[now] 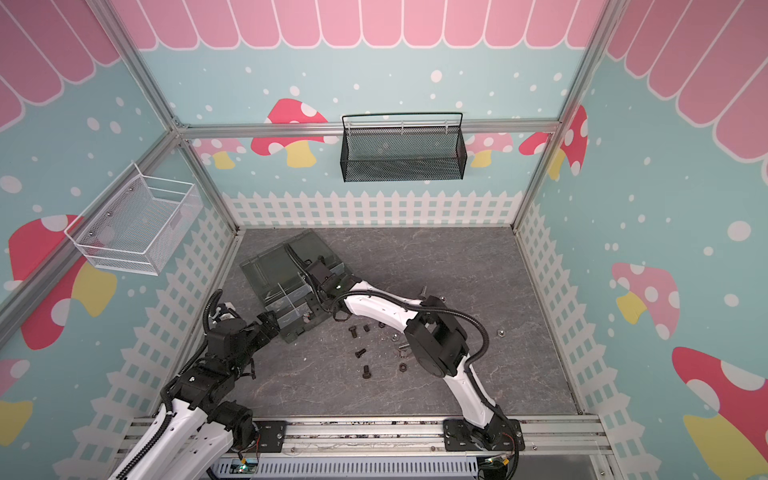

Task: Sort the screws and nuts into containers
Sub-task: 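Open the right gripper to drop the wing nut into the compartment, then move the right gripper back over the scattered hardware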

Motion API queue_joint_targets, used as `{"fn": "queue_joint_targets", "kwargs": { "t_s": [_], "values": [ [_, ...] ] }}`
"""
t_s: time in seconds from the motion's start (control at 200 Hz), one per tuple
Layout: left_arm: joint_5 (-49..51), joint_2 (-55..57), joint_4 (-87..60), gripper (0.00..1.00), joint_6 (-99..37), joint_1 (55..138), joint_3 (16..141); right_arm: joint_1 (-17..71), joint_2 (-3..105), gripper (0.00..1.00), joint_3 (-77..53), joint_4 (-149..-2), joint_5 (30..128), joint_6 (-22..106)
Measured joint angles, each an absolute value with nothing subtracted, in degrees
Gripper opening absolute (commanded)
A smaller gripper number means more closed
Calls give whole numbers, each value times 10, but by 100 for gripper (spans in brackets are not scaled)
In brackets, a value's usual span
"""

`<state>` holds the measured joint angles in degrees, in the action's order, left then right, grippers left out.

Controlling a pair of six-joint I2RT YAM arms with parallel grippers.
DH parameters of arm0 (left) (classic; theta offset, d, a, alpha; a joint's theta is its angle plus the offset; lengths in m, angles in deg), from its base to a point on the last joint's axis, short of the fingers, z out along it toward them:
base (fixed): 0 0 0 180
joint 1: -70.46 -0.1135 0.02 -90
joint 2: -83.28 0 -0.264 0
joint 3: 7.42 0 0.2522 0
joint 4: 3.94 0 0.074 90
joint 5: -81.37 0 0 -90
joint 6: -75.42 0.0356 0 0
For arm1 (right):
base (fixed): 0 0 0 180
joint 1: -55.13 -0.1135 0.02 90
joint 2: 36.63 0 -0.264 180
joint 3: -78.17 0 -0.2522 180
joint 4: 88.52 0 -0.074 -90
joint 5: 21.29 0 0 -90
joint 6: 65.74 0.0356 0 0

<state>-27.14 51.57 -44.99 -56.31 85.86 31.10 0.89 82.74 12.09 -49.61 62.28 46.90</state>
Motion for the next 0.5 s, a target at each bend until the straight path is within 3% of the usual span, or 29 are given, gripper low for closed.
{"fn": "queue_joint_targets", "kwargs": {
  "t_s": [0.5],
  "values": [
    [-273,489,-451,100,-564,859,311,115,575,41,-199,-461,584,590]
  ]
}}
